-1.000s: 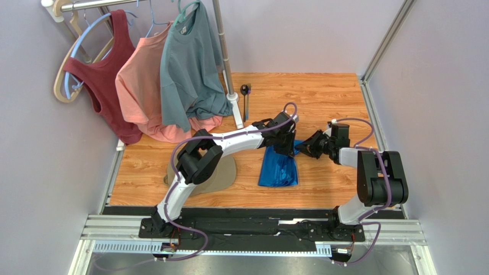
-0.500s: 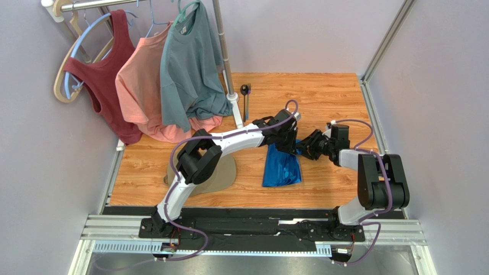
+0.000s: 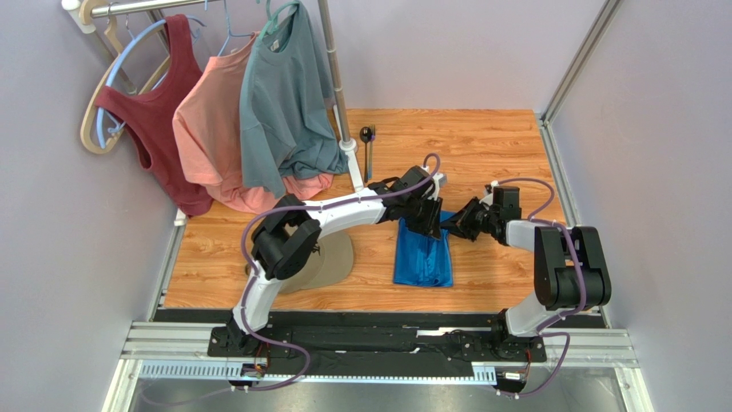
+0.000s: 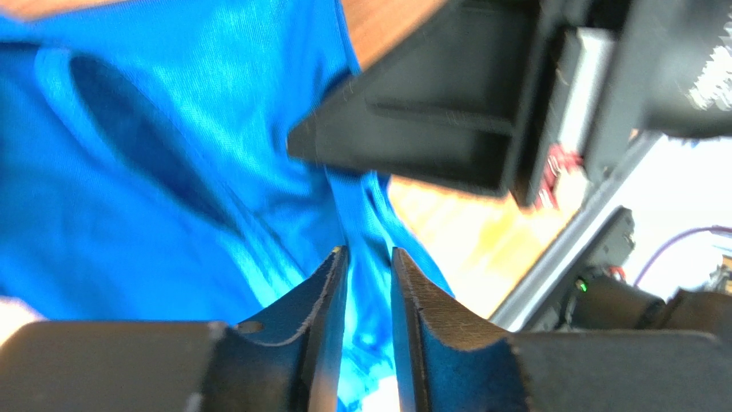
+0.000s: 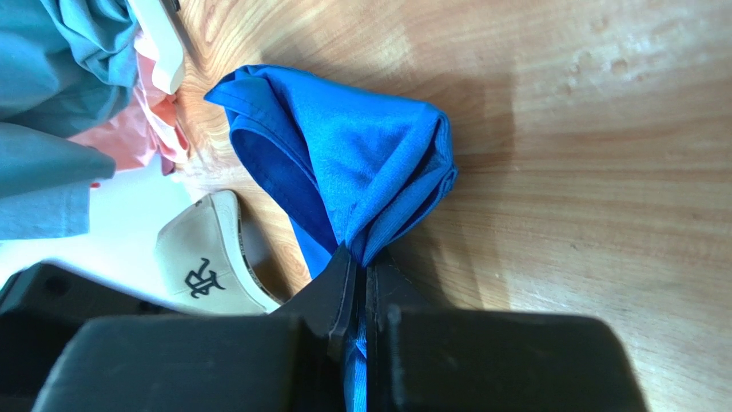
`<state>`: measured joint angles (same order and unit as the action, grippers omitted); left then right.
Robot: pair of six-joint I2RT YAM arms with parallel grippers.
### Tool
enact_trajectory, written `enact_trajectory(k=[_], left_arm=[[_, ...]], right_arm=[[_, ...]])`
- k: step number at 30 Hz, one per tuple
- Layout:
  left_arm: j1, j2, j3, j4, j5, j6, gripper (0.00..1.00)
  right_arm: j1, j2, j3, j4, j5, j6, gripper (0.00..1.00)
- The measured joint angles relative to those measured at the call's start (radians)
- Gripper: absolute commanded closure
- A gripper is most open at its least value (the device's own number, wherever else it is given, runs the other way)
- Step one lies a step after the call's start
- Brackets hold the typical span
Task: Fold the napkin into a case and place the utensils inside
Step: Pick up the 2/3-rectangle-folded napkin at the center of the board.
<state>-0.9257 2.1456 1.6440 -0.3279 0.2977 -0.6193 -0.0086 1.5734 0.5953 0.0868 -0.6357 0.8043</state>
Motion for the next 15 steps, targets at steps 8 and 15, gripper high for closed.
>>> enact_trajectory(k=[8, 15], left_arm=[[0.11, -0.111, -0.092, 0.029, 0.022, -0.003, 0.99], [0.168, 0.013, -0.003, 0.02, 0.007, 0.009, 1.0]], right_arm=[[0.001, -0.007, 0.062, -0.106, 0.034, -0.111, 0.96], [0.001, -0.007, 0.086, -0.155, 0.044, -0.174, 0.89]])
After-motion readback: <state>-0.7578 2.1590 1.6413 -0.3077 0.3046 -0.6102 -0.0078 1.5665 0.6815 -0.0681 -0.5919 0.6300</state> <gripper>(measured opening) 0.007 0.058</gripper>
